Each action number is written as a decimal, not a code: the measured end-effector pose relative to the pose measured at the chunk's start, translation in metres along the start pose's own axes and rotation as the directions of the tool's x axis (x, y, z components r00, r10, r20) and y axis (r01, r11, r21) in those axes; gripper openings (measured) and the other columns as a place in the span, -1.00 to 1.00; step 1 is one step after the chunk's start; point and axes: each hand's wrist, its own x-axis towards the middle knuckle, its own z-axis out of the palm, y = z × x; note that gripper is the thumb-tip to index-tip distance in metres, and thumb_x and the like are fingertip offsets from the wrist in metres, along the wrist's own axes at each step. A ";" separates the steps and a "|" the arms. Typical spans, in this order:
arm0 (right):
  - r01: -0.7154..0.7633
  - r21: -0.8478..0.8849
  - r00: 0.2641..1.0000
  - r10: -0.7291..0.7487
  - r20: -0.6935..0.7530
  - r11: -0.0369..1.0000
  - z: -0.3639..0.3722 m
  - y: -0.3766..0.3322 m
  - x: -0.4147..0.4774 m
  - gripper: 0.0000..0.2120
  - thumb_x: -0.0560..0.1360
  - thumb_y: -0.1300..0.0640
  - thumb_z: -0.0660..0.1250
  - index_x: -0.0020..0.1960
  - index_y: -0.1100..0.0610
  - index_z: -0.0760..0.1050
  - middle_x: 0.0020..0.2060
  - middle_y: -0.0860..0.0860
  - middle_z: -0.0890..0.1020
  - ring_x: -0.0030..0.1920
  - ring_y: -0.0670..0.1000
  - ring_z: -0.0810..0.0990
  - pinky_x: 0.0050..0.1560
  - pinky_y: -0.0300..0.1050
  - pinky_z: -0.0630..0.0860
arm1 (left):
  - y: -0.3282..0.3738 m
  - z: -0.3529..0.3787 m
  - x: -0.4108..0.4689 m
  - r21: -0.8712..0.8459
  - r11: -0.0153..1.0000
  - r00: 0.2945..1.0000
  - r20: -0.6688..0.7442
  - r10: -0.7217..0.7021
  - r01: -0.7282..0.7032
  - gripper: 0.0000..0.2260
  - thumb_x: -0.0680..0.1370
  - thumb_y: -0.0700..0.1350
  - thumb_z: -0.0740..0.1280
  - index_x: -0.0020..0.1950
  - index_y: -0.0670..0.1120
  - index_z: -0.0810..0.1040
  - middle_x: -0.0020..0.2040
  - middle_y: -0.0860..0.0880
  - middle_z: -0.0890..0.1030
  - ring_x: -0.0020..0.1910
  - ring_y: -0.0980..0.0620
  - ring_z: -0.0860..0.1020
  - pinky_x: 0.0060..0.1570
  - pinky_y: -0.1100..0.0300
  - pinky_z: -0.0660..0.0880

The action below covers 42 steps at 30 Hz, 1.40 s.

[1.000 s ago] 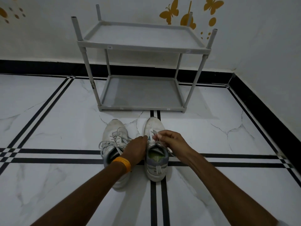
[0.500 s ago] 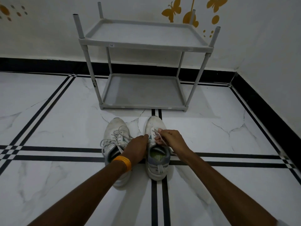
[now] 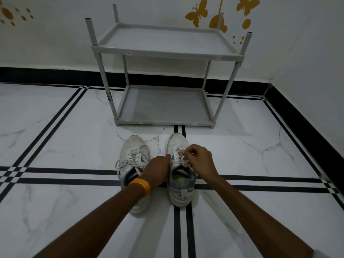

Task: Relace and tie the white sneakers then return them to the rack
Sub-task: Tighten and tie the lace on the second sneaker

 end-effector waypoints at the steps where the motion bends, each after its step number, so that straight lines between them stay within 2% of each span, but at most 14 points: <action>1: -0.043 -0.070 0.999 0.044 0.001 0.997 -0.002 -0.001 0.002 -0.66 0.49 -0.09 0.39 -0.18 0.20 0.58 -0.30 0.05 0.68 -0.29 -0.02 0.66 -0.19 -0.10 0.61 | 0.000 0.000 0.000 -0.001 1.000 1.000 -0.002 0.003 -0.003 -0.73 0.52 -0.17 0.29 0.18 -0.21 0.38 0.07 -0.24 0.58 0.03 -0.24 0.54 -0.04 -0.01 0.42; 3: -0.120 -0.252 0.985 0.146 0.087 0.960 -0.010 -0.002 0.005 -0.58 0.46 -0.15 0.40 -0.22 0.24 0.57 -0.33 0.09 0.66 -0.32 0.01 0.62 -0.21 -0.09 0.56 | -0.001 0.000 0.000 -0.003 1.000 1.000 0.000 0.003 -0.003 -0.71 0.50 -0.17 0.31 0.18 -0.21 0.38 0.07 -0.24 0.58 0.03 -0.24 0.54 -0.04 -0.02 0.43; 8: -0.060 -0.527 0.945 0.219 0.244 0.848 -0.028 -0.011 0.013 -0.84 0.36 0.22 0.51 -0.14 0.31 0.66 -0.21 0.18 0.71 -0.16 0.11 0.69 -0.13 -0.07 0.62 | -0.003 0.003 0.001 0.006 1.000 1.000 0.009 -0.004 0.004 -0.70 0.50 -0.18 0.30 0.19 -0.21 0.36 0.07 -0.24 0.58 0.03 -0.24 0.53 -0.05 -0.01 0.43; 12: 0.005 -0.623 0.925 0.232 0.300 0.782 -0.022 -0.019 0.007 -0.69 0.37 0.03 0.52 -0.07 0.26 0.59 -0.13 0.14 0.67 -0.17 0.06 0.62 -0.32 -0.20 0.48 | -0.002 0.002 0.001 0.011 1.000 1.000 0.013 -0.006 0.005 -0.67 0.49 -0.19 0.32 0.22 -0.21 0.36 0.09 -0.24 0.57 0.06 -0.24 0.53 -0.01 -0.02 0.42; 15: 0.040 -0.689 0.931 0.224 0.289 0.723 -0.022 -0.016 0.007 -0.73 0.40 0.10 0.48 -0.07 0.30 0.57 -0.13 0.17 0.68 -0.19 0.09 0.61 -0.30 -0.15 0.42 | -0.001 0.000 0.001 0.011 1.000 1.000 0.016 -0.006 0.006 -0.67 0.48 -0.20 0.33 0.21 -0.21 0.37 0.09 -0.24 0.58 0.06 -0.24 0.53 -0.02 -0.01 0.43; 17: -0.016 -0.575 0.925 0.231 0.303 0.818 -0.032 -0.019 0.012 -0.79 0.44 0.12 0.45 -0.08 0.28 0.65 -0.21 0.15 0.68 -0.23 0.03 0.59 -0.32 -0.20 0.41 | -0.001 -0.001 0.002 0.011 1.000 1.000 0.005 -0.002 0.002 -0.72 0.48 -0.20 0.32 0.16 -0.20 0.38 0.06 -0.24 0.59 0.03 -0.24 0.54 -0.06 0.01 0.42; 19: -0.131 -0.309 0.908 0.239 0.343 0.942 -0.041 -0.024 0.015 -0.85 0.45 0.15 0.44 -0.12 0.24 0.69 -0.24 0.17 0.67 -0.25 -0.03 0.55 -0.27 -0.24 0.42 | -0.001 -0.002 0.002 0.019 1.000 1.000 0.003 -0.003 0.003 -0.76 0.49 -0.19 0.30 0.12 -0.20 0.39 0.03 -0.24 0.60 0.00 -0.24 0.54 -0.09 0.01 0.42; 21: -0.225 -0.014 0.914 0.216 0.344 0.974 -0.040 -0.021 0.012 -0.86 0.45 0.15 0.45 -0.11 0.24 0.68 -0.12 0.22 0.69 -0.14 0.00 0.57 -0.10 -0.15 0.49 | -0.001 -0.002 0.001 0.025 1.000 1.000 0.007 -0.008 0.008 -0.78 0.49 -0.20 0.30 0.10 -0.20 0.40 0.02 -0.24 0.59 -0.01 -0.24 0.54 -0.10 0.00 0.42; 23: -0.298 0.234 0.915 0.208 0.346 0.925 -0.030 -0.010 0.008 -0.82 0.45 0.12 0.46 -0.08 0.25 0.67 -0.06 0.19 0.70 -0.01 0.05 0.62 0.08 -0.06 0.53 | 0.000 -0.003 0.001 0.021 1.000 1.000 0.006 -0.009 0.009 -0.79 0.48 -0.20 0.31 0.08 -0.20 0.40 0.01 -0.24 0.59 -0.01 -0.25 0.54 -0.10 0.01 0.42; 27: -0.366 0.553 0.922 0.209 0.327 0.749 -0.012 0.002 0.003 -0.80 0.50 0.20 0.39 0.05 0.30 0.64 0.03 0.19 0.70 0.10 0.12 0.66 0.17 -0.05 0.57 | 0.001 -0.004 0.001 0.018 1.000 1.000 -0.005 -0.001 0.001 -0.79 0.49 -0.18 0.32 0.08 -0.19 0.41 0.01 -0.24 0.60 -0.02 -0.24 0.54 -0.12 0.03 0.41; 31: -0.363 0.631 0.930 0.220 0.296 0.686 -0.007 0.004 0.007 -0.80 0.48 0.31 0.39 0.10 0.27 0.60 -0.01 0.24 0.70 0.02 0.17 0.69 0.04 -0.04 0.62 | 0.000 -0.003 -0.001 0.010 1.000 1.000 -0.006 -0.006 0.006 -0.78 0.48 -0.17 0.33 0.08 -0.20 0.41 0.00 -0.25 0.60 -0.03 -0.24 0.54 -0.11 0.01 0.41; 39: -0.295 0.491 0.951 0.201 0.234 0.820 0.004 0.004 0.011 -0.72 0.50 0.29 0.39 0.22 0.26 0.57 -0.13 0.19 0.71 -0.23 -0.01 0.63 -0.21 -0.27 0.58 | -0.002 -0.020 0.004 -0.069 0.992 0.994 0.005 -0.105 0.105 -0.82 0.54 -0.12 0.27 -0.04 -0.21 0.60 -0.09 -0.20 0.66 -0.09 -0.17 0.61 -0.14 0.10 0.48; 41: -0.283 0.471 0.952 0.187 0.241 0.835 0.004 0.006 0.010 -0.70 0.52 0.28 0.38 0.24 0.23 0.55 -0.15 0.19 0.70 -0.25 -0.01 0.63 -0.25 -0.30 0.57 | -0.006 -0.034 0.006 -0.215 0.964 0.987 0.052 -0.149 0.157 -0.80 0.53 -0.10 0.30 -0.12 -0.19 0.67 -0.20 -0.11 0.67 -0.21 -0.05 0.60 -0.19 0.16 0.49; 42: -0.279 0.471 0.952 0.179 0.246 0.836 0.003 0.007 0.010 -0.70 0.52 0.27 0.38 0.25 0.23 0.54 -0.16 0.20 0.70 -0.25 -0.01 0.63 -0.25 -0.30 0.57 | -0.008 -0.041 0.007 -0.382 0.901 0.979 0.091 -0.183 0.204 -0.80 0.52 -0.11 0.32 -0.16 -0.19 0.68 -0.24 -0.07 0.65 -0.26 0.02 0.57 -0.21 0.20 0.47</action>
